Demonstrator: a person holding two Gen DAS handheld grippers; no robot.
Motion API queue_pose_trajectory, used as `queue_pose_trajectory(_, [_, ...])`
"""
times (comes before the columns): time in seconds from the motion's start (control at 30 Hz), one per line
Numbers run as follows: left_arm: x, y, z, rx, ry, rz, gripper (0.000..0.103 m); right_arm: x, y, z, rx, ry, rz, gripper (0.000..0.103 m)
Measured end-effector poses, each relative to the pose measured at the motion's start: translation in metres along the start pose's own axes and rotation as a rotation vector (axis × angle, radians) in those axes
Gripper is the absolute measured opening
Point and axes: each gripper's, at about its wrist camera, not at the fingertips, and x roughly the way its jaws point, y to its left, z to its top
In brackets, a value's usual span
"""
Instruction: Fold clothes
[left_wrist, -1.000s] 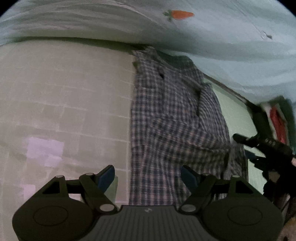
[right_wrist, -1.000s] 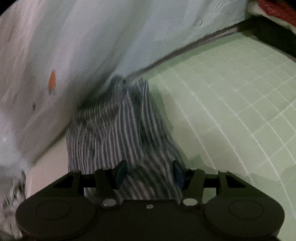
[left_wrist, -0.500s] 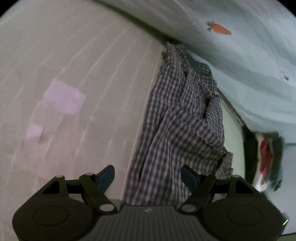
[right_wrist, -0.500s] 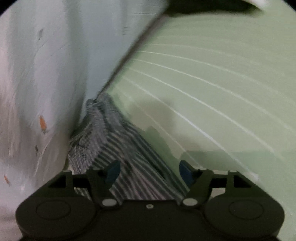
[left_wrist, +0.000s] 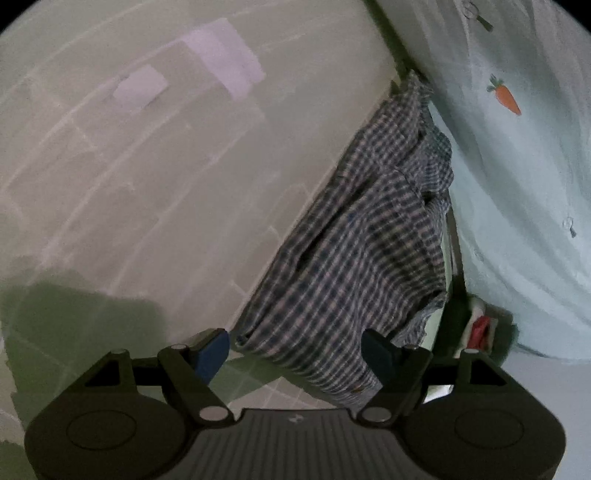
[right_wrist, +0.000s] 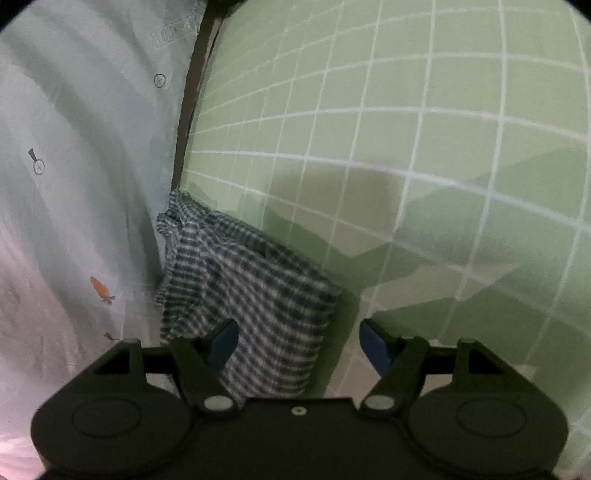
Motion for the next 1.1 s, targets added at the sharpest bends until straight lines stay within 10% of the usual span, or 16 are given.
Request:
queue_pose_trajectory(0.43, [0.024, 0.010, -0.009, -0.202, 0.014, -0.103, 0.077, 0.040, -0.001, 0.011, 0.122, 0.116, 0.087, 0.056])
queue_pose_trajectory(0.53, [0.028, 0.009, -0.012, -0.227, 0.000, -0.101, 0.070, 0.047, -0.001, 0.016, 0.134, 0.143, 0.081, 0.041])
queue_pose_trajectory(0.7, [0.034, 0.019, -0.017, -0.319, -0.034, -0.083, 0.012, 0.050, -0.004, 0.021, 0.119, 0.179, 0.064, 0.016])
queue_pose_trajectory(1.1, [0.007, 0.022, -0.048, -0.289, -0.150, -0.181, 0.005, 0.026, 0.008, 0.014, -0.014, 0.193, 0.093, 0.006])
